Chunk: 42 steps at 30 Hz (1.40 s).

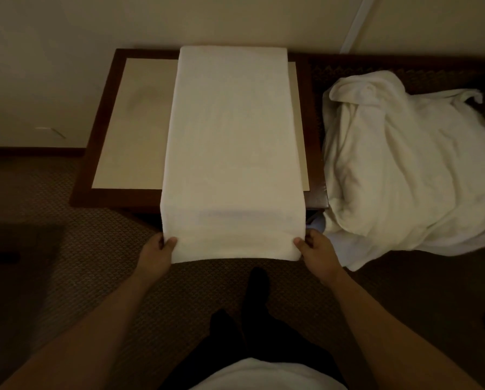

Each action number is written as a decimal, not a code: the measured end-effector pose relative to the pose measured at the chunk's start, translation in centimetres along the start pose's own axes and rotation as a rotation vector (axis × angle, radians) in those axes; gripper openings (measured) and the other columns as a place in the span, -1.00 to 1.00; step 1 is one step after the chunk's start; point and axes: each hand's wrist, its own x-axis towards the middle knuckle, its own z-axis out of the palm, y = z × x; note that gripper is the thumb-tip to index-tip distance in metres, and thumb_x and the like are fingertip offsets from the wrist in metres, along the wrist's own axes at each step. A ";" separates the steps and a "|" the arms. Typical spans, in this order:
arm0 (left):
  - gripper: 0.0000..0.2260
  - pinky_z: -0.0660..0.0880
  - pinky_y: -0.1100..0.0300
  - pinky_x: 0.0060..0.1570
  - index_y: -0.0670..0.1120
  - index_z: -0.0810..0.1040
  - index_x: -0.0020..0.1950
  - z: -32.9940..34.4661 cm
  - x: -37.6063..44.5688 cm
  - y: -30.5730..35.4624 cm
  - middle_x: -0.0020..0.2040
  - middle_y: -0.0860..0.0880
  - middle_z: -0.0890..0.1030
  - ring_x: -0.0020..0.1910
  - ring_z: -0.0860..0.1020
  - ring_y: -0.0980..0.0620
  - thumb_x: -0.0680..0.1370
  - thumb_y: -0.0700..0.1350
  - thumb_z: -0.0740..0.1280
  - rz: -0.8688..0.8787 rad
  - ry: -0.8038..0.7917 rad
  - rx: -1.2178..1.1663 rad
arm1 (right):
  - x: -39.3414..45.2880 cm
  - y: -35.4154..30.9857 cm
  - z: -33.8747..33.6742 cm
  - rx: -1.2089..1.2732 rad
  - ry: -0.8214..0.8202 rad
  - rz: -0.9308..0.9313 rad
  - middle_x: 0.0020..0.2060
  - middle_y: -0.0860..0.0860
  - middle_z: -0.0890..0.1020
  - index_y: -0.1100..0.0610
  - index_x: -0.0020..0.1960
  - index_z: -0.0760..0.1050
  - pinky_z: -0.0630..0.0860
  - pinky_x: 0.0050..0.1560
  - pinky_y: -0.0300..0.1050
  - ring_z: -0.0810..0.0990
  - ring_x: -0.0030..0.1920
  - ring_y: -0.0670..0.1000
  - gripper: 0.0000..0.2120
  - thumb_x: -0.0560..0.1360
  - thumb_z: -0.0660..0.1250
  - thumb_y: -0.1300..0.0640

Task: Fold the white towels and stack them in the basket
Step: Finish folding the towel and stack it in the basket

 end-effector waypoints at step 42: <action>-0.86 0.47 0.39 -0.16 0.04 0.60 0.14 -10.8 -2.8 10.7 -0.01 0.11 0.65 -0.07 0.61 0.22 0.68 -0.05 0.26 0.452 0.003 -0.126 | -5.2 -10.7 -3.0 -0.107 0.211 -0.548 0.03 -0.35 0.64 -0.02 0.19 0.60 0.43 0.17 -0.45 0.53 0.17 -0.36 -0.80 0.61 0.33 0.18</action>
